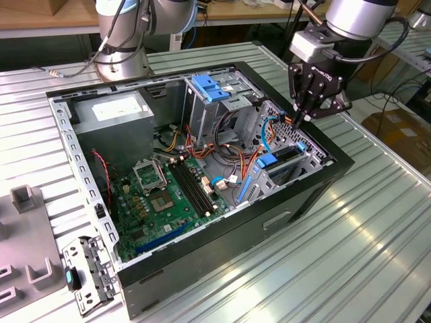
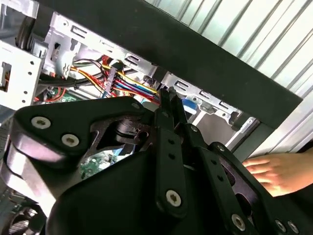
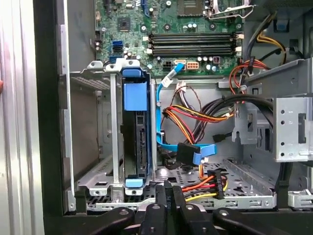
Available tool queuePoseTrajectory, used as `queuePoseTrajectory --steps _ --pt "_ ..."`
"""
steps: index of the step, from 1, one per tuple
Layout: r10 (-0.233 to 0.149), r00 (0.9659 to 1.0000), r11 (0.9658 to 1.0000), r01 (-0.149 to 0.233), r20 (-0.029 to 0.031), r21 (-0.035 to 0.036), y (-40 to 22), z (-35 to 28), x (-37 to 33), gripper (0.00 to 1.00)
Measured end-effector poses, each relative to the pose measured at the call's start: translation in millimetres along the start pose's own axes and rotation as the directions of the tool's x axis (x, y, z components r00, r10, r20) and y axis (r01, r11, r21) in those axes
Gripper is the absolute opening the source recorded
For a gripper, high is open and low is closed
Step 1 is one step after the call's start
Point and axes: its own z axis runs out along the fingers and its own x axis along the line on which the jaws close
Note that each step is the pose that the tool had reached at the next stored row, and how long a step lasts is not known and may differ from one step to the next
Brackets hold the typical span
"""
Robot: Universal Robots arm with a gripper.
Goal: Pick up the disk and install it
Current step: 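Insert the first disk wire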
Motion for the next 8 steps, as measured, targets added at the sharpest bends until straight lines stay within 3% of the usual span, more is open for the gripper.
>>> queuePoseTrajectory --steps 6,8 --pt "0.002 1.0000 1.0000 -0.002 -0.0002 -0.0001 14.8 -0.4 0.8 0.17" --pt "0.002 1.0000 1.0000 -0.002 -0.0001 -0.0001 15.9 -0.4 0.9 0.17"
